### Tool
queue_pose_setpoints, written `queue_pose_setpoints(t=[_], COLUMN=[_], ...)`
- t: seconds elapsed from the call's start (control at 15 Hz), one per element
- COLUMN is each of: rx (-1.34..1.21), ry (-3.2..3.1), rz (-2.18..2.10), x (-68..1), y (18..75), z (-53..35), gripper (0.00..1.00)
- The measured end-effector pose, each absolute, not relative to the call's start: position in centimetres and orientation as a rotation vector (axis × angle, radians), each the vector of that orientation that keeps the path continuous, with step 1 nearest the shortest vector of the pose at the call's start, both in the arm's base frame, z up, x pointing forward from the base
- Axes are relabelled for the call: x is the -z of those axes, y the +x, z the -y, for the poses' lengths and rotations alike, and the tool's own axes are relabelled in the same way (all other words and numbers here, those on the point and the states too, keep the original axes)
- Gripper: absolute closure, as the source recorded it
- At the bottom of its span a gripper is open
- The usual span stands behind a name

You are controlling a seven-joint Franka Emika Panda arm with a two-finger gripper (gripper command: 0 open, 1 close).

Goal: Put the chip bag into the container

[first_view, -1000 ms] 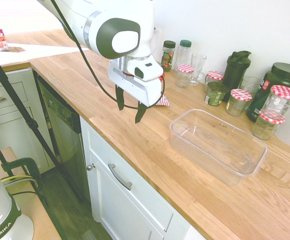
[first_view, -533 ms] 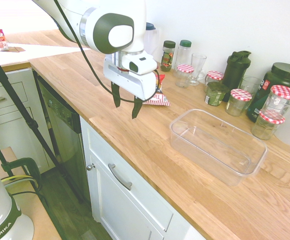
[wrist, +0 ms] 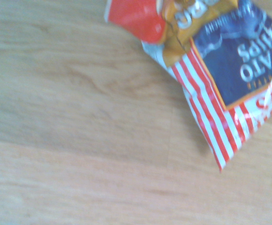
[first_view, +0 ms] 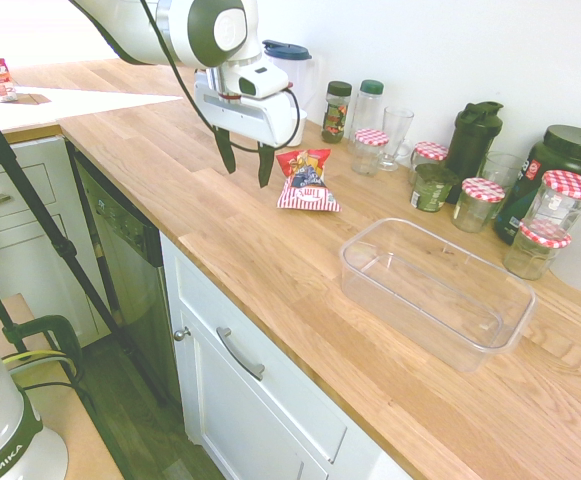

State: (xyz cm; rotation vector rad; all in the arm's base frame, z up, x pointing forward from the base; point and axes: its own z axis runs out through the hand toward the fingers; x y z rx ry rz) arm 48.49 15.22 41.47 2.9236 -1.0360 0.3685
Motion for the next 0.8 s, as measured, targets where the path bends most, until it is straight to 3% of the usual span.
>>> queue_pose_setpoints(t=[0.6,0.67,0.8], rx=[-0.596,-0.614,-0.637], ry=[2.846,2.838,2.826], rz=[0.961,0.959,0.953], x=[-39.5,-39.2,-38.7], y=[55.7,56.4,57.2], z=[-20.4,-20.8,-21.5], gripper=[0.0,1.0,1.0])
